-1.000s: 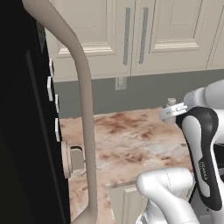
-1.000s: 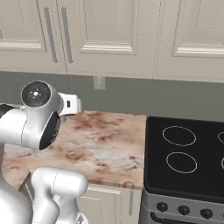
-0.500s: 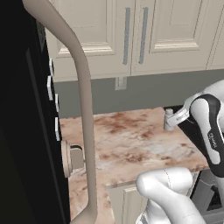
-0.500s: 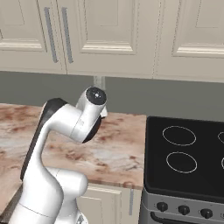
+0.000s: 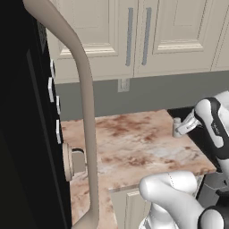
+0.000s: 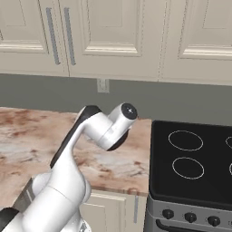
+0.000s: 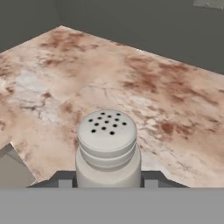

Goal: Take 2 condiments from the cabinet and move them on the counter near the stove.Make sure the condiments are lined up with each other, next to each other.

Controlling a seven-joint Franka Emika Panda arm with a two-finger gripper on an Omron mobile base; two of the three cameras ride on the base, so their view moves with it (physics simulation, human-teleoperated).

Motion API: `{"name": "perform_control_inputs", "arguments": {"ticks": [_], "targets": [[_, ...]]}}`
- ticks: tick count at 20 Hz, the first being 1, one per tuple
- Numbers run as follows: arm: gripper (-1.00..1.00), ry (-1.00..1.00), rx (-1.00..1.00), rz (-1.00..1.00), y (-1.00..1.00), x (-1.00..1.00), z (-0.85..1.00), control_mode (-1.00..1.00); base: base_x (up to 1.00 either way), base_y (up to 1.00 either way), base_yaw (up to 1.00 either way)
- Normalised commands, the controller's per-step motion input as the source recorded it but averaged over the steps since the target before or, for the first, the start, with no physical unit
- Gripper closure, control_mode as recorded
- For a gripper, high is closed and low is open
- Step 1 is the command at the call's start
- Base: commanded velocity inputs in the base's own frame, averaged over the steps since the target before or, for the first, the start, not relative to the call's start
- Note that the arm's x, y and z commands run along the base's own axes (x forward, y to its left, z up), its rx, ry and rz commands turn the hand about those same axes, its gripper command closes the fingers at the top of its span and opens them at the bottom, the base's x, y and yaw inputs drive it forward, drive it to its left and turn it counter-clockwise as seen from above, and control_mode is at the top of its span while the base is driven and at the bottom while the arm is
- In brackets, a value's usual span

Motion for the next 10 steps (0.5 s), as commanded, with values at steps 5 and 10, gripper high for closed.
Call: {"name": "perform_control_inputs", "arguments": {"ticks": [5, 10], "targets": [[1.00, -0.04, -0.04, 0.00, -0.50, 0.37, -0.75, -1.00, 0.00, 0.00, 0.00], [1.00, 0.00, -0.01, 0.00, -0.67, 0.31, -0.55, -1.00, 0.00, 0.00, 0.00]]}}
